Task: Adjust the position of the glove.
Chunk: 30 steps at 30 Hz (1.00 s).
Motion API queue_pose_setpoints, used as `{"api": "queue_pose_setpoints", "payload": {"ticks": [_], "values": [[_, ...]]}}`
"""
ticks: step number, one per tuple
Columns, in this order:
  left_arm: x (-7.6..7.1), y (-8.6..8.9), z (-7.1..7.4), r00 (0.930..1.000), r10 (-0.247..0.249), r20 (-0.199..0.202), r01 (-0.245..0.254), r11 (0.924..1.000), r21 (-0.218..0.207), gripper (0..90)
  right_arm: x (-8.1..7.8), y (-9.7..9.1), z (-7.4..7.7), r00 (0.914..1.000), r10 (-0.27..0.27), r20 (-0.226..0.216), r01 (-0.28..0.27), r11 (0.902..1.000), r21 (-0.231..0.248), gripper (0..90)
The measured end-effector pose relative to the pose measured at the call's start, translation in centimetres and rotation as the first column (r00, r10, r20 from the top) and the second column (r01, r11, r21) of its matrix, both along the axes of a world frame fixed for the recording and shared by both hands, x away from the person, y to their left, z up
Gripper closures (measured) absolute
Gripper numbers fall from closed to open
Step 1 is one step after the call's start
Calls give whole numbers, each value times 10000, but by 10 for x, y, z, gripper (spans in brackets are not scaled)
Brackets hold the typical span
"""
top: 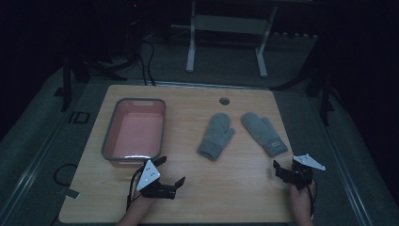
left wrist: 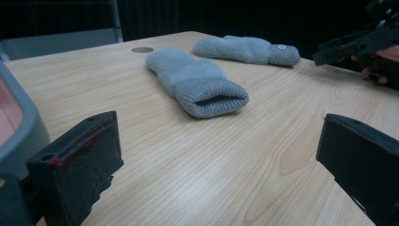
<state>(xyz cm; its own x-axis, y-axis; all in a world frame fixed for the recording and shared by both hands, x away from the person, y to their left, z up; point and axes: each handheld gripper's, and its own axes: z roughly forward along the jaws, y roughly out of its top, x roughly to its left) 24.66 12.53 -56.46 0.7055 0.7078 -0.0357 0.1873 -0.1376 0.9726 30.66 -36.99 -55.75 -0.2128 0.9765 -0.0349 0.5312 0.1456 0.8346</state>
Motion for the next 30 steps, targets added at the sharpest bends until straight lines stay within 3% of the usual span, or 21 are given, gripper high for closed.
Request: {"api": "queue_pose_setpoints", "payload": {"ticks": [5,7,10,17,21,26,30], "values": [[-3,1,1,9999,-30,108,29,10000,75,9,-5,-3,7,9977,-264,623,240,9990,385,164],[-3,2,1,9999,-34,125,33,10000,91,9,-5,-4,8,9979,-399,518,375,9982,461,164],[-3,3,1,10000,-17,68,17,10000,30,9,-2,-5,4,9984,-570,-43,571,9980,273,158],[-3,3,1,10000,-11,71,11,10000,46,9,-2,-4,6,9994,235,267,-246,9988,419,139],[-2,3,1,10000,-2,21,2,10000,53,9,7,-3,20,9917,1180,512,-1176,9930,-109,148],[-3,3,1,10000,15,18,-15,10000,54,9,16,-4,32,9817,1731,790,-1755,9842,239,146],[-3,4,1,10000,39,2,-39,10000,32,9,28,2,48,9814,1845,536,-1871,9811,497,162]]}}
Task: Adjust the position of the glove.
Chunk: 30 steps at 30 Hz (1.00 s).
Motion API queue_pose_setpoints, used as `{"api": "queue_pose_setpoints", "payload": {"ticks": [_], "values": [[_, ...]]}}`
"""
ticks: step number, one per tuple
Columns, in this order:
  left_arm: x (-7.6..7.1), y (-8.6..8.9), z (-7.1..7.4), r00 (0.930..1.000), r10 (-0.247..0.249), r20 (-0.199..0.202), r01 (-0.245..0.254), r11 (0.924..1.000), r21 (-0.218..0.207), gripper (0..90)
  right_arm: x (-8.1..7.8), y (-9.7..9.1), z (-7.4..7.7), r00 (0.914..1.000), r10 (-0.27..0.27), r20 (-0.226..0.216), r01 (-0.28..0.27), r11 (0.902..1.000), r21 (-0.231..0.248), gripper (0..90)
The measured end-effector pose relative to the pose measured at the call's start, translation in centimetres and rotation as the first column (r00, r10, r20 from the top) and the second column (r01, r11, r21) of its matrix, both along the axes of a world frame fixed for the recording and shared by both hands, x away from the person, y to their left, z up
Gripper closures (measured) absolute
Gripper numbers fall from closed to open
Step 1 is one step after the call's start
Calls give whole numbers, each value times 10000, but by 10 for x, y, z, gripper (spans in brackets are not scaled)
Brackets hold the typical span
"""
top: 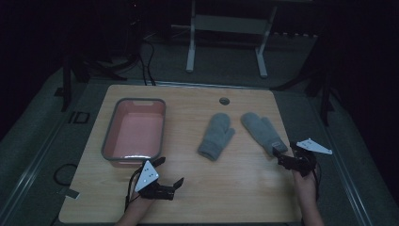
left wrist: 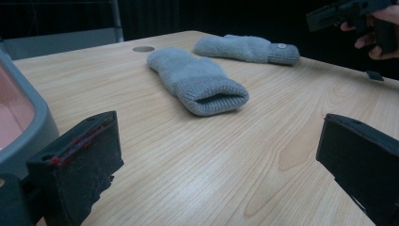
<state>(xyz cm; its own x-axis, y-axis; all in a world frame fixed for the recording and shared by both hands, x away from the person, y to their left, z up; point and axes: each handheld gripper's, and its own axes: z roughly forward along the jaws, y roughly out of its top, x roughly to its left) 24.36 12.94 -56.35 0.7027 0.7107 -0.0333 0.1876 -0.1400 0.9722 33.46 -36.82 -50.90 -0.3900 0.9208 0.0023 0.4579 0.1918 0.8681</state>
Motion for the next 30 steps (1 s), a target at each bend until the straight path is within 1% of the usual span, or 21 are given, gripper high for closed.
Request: {"api": "queue_pose_setpoints", "payload": {"ticks": [2,3,6,7,8,9,11,12,13,14,15,18,19,20,21,22,23,24,25,27,30], "values": [[0,0,0,10000,11,-1,-11,10000,-3,9,3,2,3,9998,97,-145,-96,9999,109,162],[0,0,0,10000,20,-2,-20,10000,-6,9,7,4,6,9988,367,-328,-355,9987,363,162],[0,0,0,10000,17,-3,-17,10000,27,9,15,15,13,9961,668,-581,-653,9975,279,155],[0,0,0,10000,21,-5,-21,10000,18,9,17,20,14,9940,868,-662,-852,9960,269,144],[-1,0,0,10000,26,1,-26,10000,8,9,23,29,18,9841,1393,-1105,-1385,9903,144,151],[-1,0,0,10000,26,9,-26,10000,9,9,25,34,19,9785,1721,-1133,-1726,9850,54,148],[-1,1,0,10000,28,18,-28,10000,9,9,27,40,21,9752,1934,-1075,-1949,9808,-36,136],[-1,1,1,10000,31,18,-31,10000,-1,9,31,50,23,9680,2314,-971,-2333,9724,-85,137],[-1,1,1,10000,27,16,-27,10000,4,9,31,50,23,9680,2314,-971,-2333,9724,-85,137],[-1,1,1,10000,36,23,-36,10000,1,9,33,56,23,9627,2532,-949,-2554,9668,-117,137],[-1,1,1,10000,32,35,-32,10000,8,9,38,67,24,9605,2699,-684,-2720,9620,-235,137],[-1,2,1,10000,39,35,-39,10000,-23,9,44,78,24,9552,2868,-732,-2899,9564,-347,143],[-1,2,1,10000,31,26,-31,10000,-40,9,50,87,24,9342,3418,-1025,-3477,9365,-462,169],[-1,2,2,10000,33,37,-33,10000,-27,9,50,87,24,9342,3418,-1025,-3477,9365,-462,169],[-1,3,2,10000,33,39,-33,10000,-51,9,53,92,24,9279,3542,-1166,-3632,9292,-678,168],[-1,3,2,10000,41,30,-40,9999,-106,9,58,102,22,9122,3870,-1343,-4006,9114,-945,167],[-1,3,2,10000,46,35,-46,9999,-95,9,58,102,22,9122,3870,-1343,-4006,9114,-945,167],[-1,3,2,10000,38,37,-38,10000,-90,9,63,111,19,8894,4312,-1515,-4469,8899,-907,163],[-1,3,2,10000,29,24,-29,10000,-85,9,65,116,18,8832,4412,-1594,-4583,8839,-929,164],[-1,3,2,10000,17,25,-17,10000,-78,9,67,120,16,8817,4446,-1579,-4621,8814,-982,167],[-1,4,2,10000,0,29,0,10000,-72,9,78,135,8,8580,4801,-1825,-4993,8630,-771,203]]}}
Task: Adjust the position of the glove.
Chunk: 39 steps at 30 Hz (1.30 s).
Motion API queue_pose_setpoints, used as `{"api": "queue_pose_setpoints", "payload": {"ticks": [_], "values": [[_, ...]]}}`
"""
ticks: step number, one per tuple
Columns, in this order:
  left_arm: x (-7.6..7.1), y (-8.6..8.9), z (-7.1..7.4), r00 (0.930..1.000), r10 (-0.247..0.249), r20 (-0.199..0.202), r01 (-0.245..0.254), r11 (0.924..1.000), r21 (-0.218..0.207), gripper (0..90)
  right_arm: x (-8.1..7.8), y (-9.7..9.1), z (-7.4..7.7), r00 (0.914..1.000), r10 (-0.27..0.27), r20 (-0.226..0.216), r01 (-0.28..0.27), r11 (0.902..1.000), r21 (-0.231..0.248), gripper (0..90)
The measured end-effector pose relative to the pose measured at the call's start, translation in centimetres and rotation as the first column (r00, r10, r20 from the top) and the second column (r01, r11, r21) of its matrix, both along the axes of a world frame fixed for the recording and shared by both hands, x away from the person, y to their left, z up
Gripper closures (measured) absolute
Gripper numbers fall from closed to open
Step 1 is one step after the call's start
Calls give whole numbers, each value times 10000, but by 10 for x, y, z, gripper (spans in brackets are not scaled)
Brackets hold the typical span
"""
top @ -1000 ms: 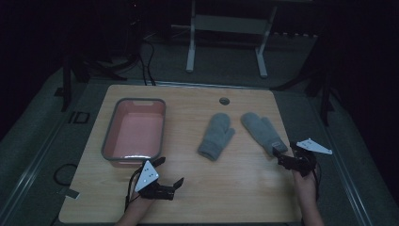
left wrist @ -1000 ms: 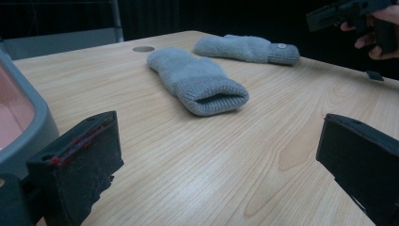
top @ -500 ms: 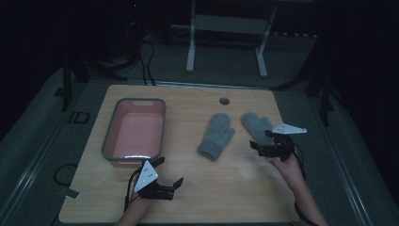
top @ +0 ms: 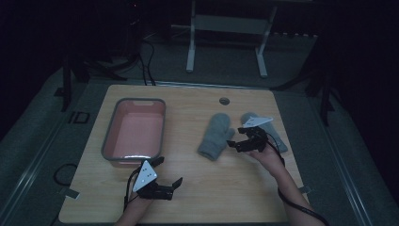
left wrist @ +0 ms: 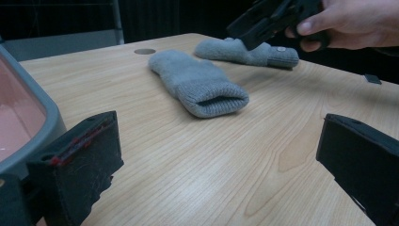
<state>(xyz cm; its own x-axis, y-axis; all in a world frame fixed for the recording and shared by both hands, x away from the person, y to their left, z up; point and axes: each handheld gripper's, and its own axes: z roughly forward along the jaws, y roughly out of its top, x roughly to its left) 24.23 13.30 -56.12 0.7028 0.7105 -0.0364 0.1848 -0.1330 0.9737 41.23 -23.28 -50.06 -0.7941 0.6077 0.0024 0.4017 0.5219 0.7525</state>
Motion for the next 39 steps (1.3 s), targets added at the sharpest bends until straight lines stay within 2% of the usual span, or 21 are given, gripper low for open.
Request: {"api": "queue_pose_setpoints", "payload": {"ticks": [4,7,11,15,18,23,28,33,36,39], "values": [[0,0,0,10000,-19,4,19,10000,-5,9,7,12,-4,9998,148,-155,-151,9997,-166,218],[0,0,0,10000,-42,-10,42,10000,-12,9,14,26,-9,9983,513,-292,-524,9980,-355,296],[0,0,0,10000,-44,6,44,10000,-41,9,14,43,-12,9946,982,-346,-1000,9933,-580,344],[0,0,0,10000,-84,10,84,10000,-11,9,21,53,-16,9955,945,-98,-950,9915,-893,390],[-1,0,0,10000,-96,28,96,10000,2,9,28,55,-19,9951,987,-99,-992,9912,-875,409],[-1,0,1,10000,-81,45,82,10000,-39,9,38,60,-31,9933,1063,-454,-1109,9873,-1136,432],[-2,0,0,10000,-94,-10,94,10000,20,9,42,59,-39,9919,1007,-773,-1099,9860,-1253,582],[-3,0,1,10000,-96,20,96,10000,22,9,38,64,-39,9894,1340,-569,-1414,9775,-1564,820],[-2,0,1,10000,-81,33,81,10000,-9,9,36,63,-36,9860,1547,-616,-1619,9775,-1353,869],[-2,0,0,10000,-84,18,84,10000,-5,9,34,62,-32,9848,1643,-555,-1703,9766,-1312,876]]}}
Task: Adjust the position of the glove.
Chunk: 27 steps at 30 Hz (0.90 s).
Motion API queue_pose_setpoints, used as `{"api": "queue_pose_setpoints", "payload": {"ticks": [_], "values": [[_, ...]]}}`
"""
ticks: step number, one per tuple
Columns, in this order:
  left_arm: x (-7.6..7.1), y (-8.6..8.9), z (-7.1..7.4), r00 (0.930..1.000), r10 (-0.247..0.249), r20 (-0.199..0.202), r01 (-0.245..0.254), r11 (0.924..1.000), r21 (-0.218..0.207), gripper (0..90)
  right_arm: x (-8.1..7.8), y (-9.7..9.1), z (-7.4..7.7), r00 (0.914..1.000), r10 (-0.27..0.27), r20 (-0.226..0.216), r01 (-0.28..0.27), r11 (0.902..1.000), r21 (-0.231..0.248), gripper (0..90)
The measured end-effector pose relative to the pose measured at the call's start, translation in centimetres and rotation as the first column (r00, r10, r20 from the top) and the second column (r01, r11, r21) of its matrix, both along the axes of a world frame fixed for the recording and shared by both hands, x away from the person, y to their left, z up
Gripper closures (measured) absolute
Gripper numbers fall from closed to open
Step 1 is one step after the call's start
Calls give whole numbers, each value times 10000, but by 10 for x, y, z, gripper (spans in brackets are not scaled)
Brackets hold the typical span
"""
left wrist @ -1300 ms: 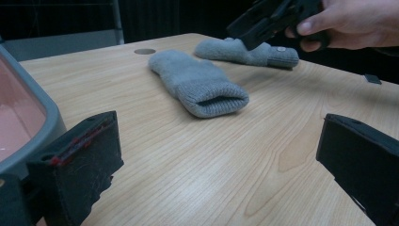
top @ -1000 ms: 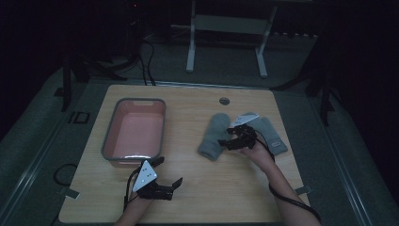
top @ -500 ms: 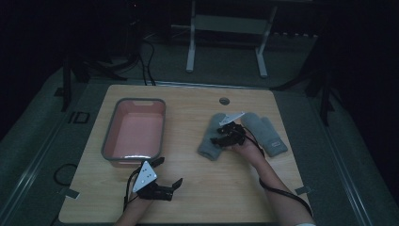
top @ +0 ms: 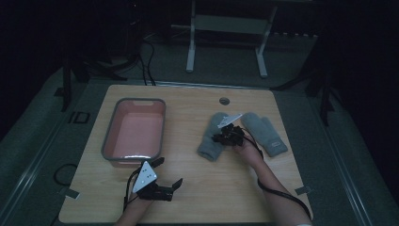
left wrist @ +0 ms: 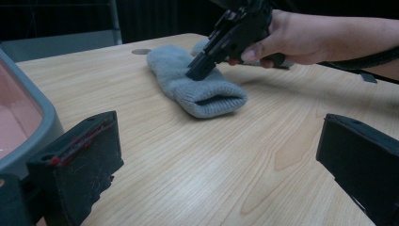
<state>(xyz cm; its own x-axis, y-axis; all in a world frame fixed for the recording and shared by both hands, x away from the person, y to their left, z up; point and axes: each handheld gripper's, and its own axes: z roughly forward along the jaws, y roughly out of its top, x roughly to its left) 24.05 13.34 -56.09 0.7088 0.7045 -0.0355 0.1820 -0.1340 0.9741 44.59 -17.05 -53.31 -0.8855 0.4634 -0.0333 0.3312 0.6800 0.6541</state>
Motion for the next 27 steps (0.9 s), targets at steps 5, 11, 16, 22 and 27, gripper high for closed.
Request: {"api": "queue_pose_setpoints", "payload": {"ticks": [5,11,16,22,27], "values": [[0,0,0,10000,39,-21,-39,10000,-23,9,-16,-4,15,9928,1190,122,-1195,9916,492,881],[1,-1,-1,10000,23,-43,-23,10000,0,9,-35,-4,29,9651,2594,350,-2617,9585,1136,881],[0,-1,-1,10000,7,-34,-7,10000,16,9,-43,1,18,9507,3100,33,-3091,9472,852,880],[1,0,-1,10000,26,-58,-26,10000,-11,9,-37,-2,-8,9472,3131,-688,-3068,9476,890,801],[1,-1,0,10000,6,-56,-6,10000,12,9,-36,-6,2,9592,2791,-454,-2740,9571,938,685]]}}
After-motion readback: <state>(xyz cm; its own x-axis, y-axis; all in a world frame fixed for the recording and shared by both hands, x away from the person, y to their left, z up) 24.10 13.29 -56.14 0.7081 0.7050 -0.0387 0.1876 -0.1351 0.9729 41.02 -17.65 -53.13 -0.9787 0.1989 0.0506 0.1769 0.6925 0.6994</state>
